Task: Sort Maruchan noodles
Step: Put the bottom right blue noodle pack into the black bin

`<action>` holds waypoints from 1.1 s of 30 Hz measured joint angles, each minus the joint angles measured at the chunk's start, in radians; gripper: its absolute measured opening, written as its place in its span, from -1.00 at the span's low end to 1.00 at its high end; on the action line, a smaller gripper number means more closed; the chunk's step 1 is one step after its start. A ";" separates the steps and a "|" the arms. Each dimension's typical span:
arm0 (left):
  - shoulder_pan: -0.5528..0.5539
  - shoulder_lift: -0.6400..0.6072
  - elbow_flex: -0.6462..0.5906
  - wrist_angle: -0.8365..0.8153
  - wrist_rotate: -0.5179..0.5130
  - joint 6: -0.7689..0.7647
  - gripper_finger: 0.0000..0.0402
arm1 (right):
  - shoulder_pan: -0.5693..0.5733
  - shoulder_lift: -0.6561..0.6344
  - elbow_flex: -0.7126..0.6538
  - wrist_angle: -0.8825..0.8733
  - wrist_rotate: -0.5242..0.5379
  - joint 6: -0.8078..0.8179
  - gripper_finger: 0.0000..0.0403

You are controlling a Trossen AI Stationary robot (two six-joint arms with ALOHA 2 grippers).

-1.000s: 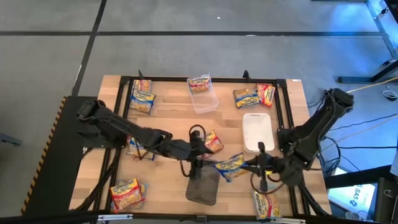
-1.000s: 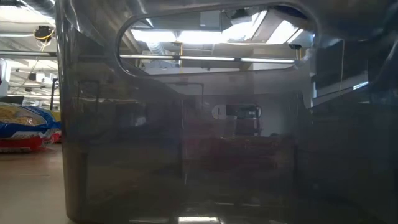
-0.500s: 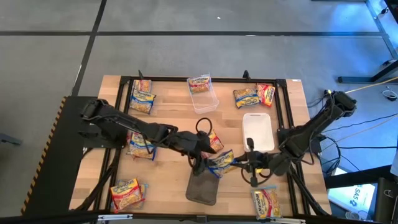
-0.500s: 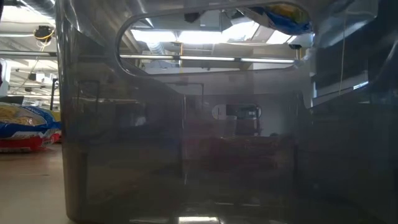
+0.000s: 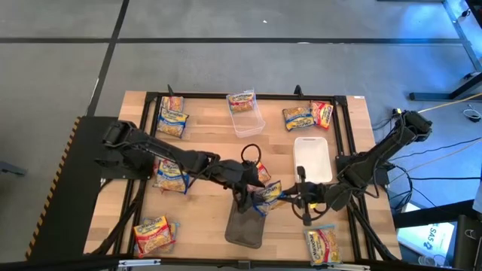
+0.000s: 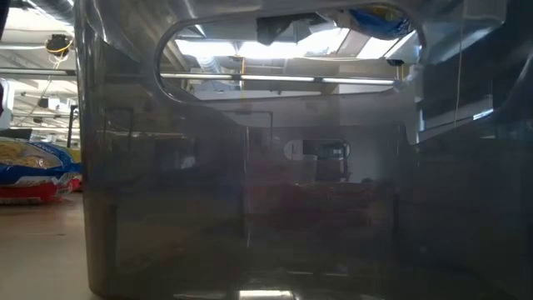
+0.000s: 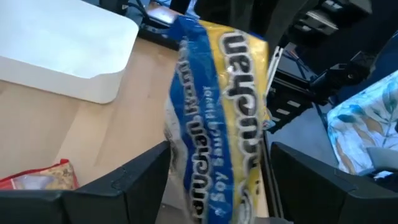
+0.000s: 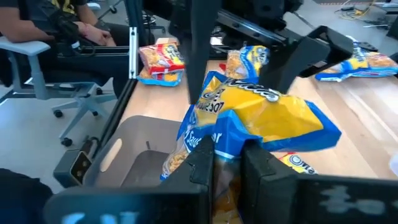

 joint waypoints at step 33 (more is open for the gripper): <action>-0.006 -0.016 0.000 -0.063 0.129 0.078 -0.51 | -0.053 -0.038 0.006 0.022 -0.168 0.013 -0.42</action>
